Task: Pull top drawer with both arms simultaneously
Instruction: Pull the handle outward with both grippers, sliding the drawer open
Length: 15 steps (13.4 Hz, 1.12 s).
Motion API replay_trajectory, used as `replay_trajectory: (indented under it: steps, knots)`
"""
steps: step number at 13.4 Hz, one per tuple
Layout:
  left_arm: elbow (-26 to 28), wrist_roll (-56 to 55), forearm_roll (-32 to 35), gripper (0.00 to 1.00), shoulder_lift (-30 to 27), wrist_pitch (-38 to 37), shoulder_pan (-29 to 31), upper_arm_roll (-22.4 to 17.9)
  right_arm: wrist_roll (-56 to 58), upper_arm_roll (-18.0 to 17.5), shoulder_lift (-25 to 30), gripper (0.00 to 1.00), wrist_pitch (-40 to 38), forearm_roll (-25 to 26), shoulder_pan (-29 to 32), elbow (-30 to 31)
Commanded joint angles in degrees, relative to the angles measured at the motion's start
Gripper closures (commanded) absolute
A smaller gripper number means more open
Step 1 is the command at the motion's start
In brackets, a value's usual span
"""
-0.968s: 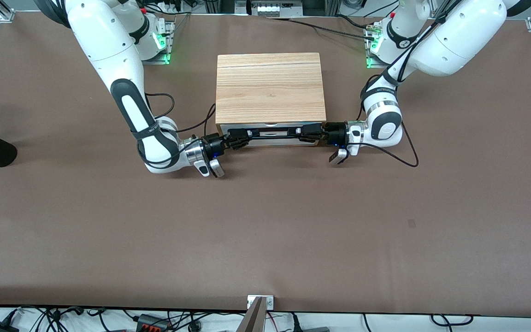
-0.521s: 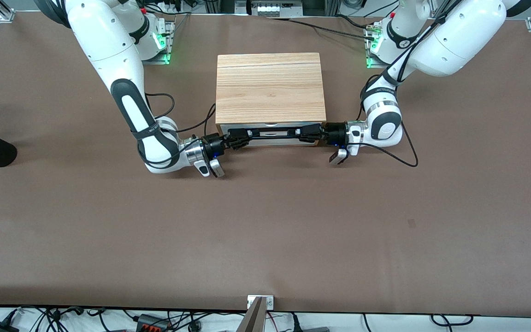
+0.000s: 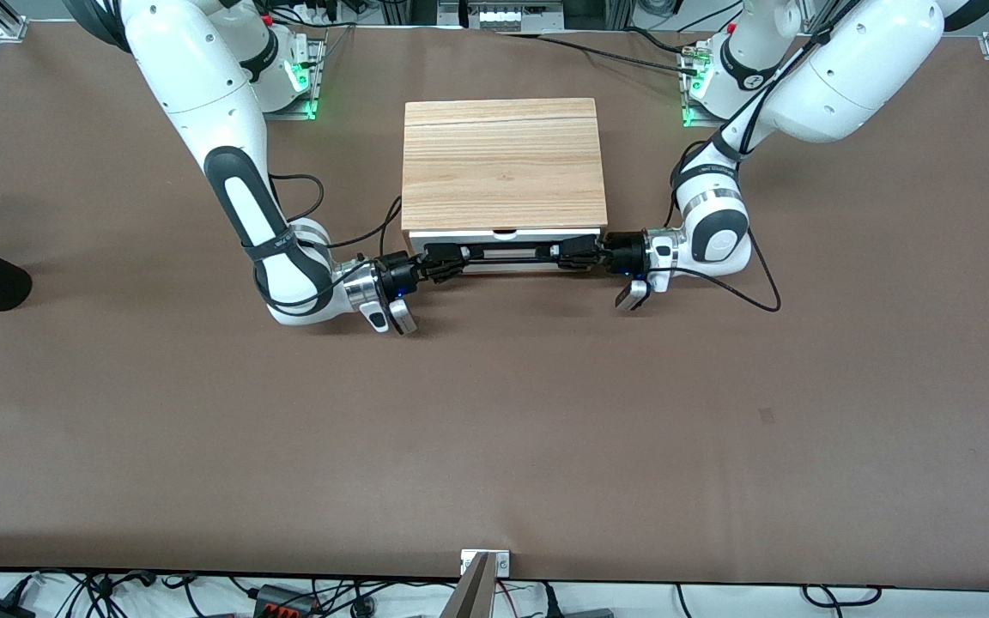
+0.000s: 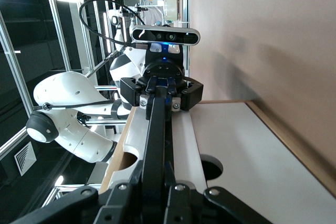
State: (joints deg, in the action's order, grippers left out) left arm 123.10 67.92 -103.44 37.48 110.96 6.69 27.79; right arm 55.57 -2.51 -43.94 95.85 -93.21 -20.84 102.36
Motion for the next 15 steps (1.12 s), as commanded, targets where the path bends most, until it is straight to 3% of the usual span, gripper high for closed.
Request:
replay_trajectory:
  steps: [1,8,15]
  knots:
    - [-4.9,0.6,-2.6,0.89,2.3,0.6,-0.2,-0.3,0.0,-0.1,-2.3,1.00,-0.7,-0.3,-0.2,-3.3]
    - [-10.1,0.7,-0.4,0.89,4.1,7.0,-0.2,-1.1,-1.8,0.3,-8.0,1.00,-0.7,-0.1,0.7,-12.1]
    - [-11.7,0.6,1.7,0.89,4.2,7.6,-0.3,-2.6,-6.0,0.6,-12.0,1.00,0.4,0.0,2.3,-20.5]
